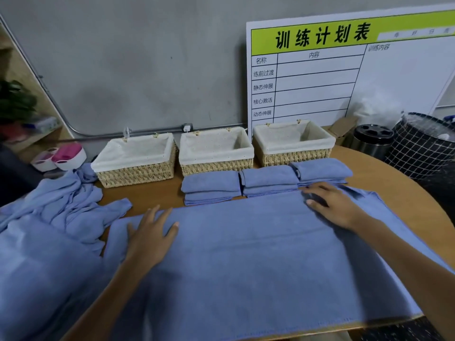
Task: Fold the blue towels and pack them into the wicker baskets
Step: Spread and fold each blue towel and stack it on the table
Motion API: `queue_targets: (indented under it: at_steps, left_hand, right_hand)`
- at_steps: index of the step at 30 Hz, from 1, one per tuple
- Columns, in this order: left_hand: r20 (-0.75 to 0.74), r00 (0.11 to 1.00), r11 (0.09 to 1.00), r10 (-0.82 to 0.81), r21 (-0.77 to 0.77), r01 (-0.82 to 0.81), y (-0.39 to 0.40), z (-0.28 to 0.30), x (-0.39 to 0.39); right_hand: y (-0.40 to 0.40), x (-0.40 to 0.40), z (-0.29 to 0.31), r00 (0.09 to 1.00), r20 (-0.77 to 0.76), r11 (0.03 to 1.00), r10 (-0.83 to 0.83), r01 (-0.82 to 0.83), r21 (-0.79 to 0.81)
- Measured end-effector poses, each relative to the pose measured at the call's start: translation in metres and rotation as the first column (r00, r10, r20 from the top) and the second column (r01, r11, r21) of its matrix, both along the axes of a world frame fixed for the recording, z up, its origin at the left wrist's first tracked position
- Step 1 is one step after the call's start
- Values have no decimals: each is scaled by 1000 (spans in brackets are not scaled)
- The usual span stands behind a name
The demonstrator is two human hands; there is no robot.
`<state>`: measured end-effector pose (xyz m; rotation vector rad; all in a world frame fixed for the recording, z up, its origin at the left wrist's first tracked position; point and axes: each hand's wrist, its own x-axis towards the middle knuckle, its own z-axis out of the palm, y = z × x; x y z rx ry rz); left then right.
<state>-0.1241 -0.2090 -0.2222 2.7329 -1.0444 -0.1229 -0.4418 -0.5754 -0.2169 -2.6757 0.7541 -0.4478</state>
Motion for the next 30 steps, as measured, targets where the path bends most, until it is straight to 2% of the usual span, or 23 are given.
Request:
queue_targets:
  at_steps: [2,4,6,9,12,19,21,23,25,28,30]
  left_hand:
    - [28,1000,1000,14,-26,-14,3,-1,-2]
    - [124,992,992,18,-128,-2,7,1,-6]
    - [197,980,984,10,-179,26,8,4,-12]
    - [82,997,998,-9,-59,14,4,3,-22]
    - [31,999,998,-14,61,12,2,2,-27]
    - [-42,998,984,39,178,-31,-4,8,-20]
    - [-29,999,989,27,144,-23,-3,7,-19]
    - [-6,1000,994,20,108,-19,0,5,-19]
    - [-20,1000,989,4,147,-1,0,5,-16]
    - [-41,999,989,-3,146,9,-1,4,-12]
    - [38,999,999,7,-34,-6,4,2,-13]
  right_hand:
    - [-6,-15,-3,990,87,992,-113,117,-47]
    - [-12,-32,-9,968,102,967,-229,239,-94]
    - [-17,-45,-11,958,15,947,-287,287,-143]
    - [-17,-54,-7,922,-143,930,-361,344,-129]
    - [-16,-57,-4,909,-194,927,-369,344,-151]
    - [-11,-55,-1,874,-295,922,-385,352,-161]
    - [-11,-56,1,876,-287,921,-387,352,-167]
    - [-8,-56,-1,896,-200,909,-397,354,-218]
    - [1,-54,-1,916,-124,903,-381,340,-264]
    - [8,-50,0,920,-200,934,-337,299,-197]
    - [8,-51,2,902,-291,947,-320,294,-131]
